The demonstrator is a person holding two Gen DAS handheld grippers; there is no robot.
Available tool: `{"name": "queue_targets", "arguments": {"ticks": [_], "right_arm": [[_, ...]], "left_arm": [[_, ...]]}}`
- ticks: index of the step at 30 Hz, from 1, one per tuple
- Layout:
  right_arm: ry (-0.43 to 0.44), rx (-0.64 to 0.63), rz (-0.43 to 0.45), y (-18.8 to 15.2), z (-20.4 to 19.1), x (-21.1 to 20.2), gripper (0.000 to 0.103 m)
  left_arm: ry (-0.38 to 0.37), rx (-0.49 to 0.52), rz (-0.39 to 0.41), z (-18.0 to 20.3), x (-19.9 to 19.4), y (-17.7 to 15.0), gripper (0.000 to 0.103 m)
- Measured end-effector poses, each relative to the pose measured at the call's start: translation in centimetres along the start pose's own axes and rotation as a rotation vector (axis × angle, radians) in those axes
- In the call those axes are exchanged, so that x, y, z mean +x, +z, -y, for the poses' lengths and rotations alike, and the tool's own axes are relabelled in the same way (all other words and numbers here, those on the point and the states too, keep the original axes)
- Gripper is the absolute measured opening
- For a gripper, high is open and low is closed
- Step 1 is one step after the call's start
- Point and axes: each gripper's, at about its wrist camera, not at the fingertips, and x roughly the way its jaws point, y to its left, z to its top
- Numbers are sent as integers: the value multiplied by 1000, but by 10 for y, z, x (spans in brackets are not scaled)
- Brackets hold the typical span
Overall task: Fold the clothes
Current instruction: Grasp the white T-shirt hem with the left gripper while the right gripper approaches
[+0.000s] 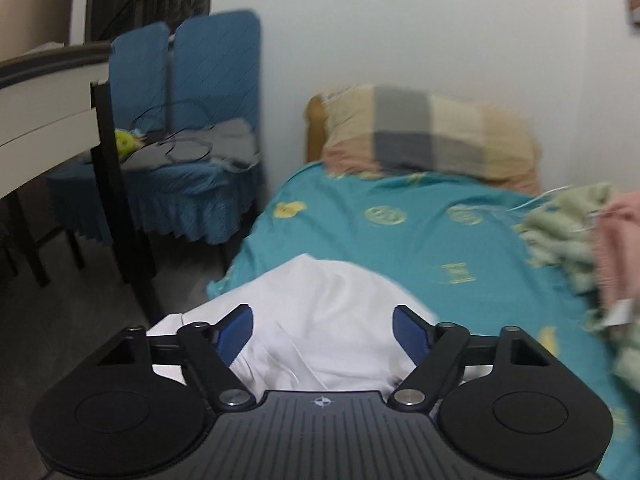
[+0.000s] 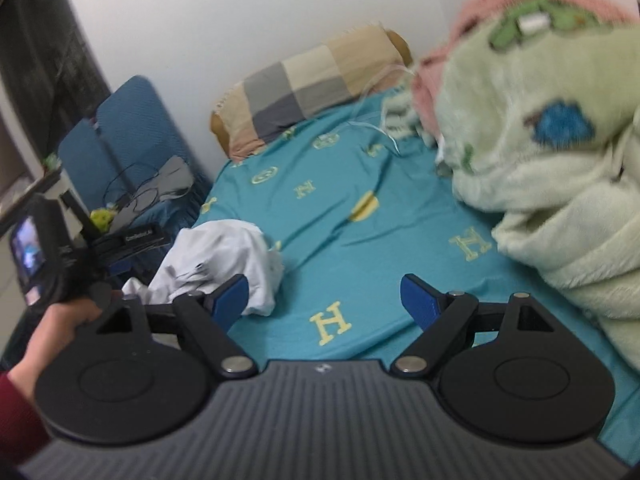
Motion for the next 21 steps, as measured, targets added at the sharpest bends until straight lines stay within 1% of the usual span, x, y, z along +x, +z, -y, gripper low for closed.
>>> {"name": "queue_targets", "arguments": {"ticks": [2, 3, 4, 5, 6, 7, 9, 12, 14, 18, 20, 21], "right_arm": [[-3, 28, -33, 0, 10, 15, 85], [-4, 42, -49, 1, 15, 22, 85], [-2, 53, -59, 0, 18, 27, 85], [0, 63, -68, -1, 21, 31, 85], [2, 65, -69, -2, 22, 34, 85], [3, 58, -69, -4, 23, 37, 85], [3, 44, -75, -6, 21, 41, 85], [20, 25, -39, -5, 16, 35, 85], [31, 11, -14, -4, 13, 31, 85], [49, -52, 64, -5, 1, 11, 85], [62, -77, 87, -6, -5, 3, 85], [76, -78, 79, -6, -6, 0, 85]], "left_arm": [[33, 4, -52, -1, 22, -3, 66], [50, 5, -78, -2, 34, -4, 56], [67, 7, -104, -2, 45, -6, 44], [84, 9, -130, -3, 56, -7, 35], [97, 11, -148, -4, 64, -9, 17], [98, 12, -137, -4, 61, -11, 8], [95, 16, -89, -5, 45, -13, 5], [98, 122, 37, 6, -6, -16, 4], [64, 147, 102, 11, -48, -18, 4], [-12, 179, 226, 20, -138, -27, 3], [-53, 182, 268, 20, -180, -36, 3], [-74, 179, 278, 18, -198, -43, 3]]}}
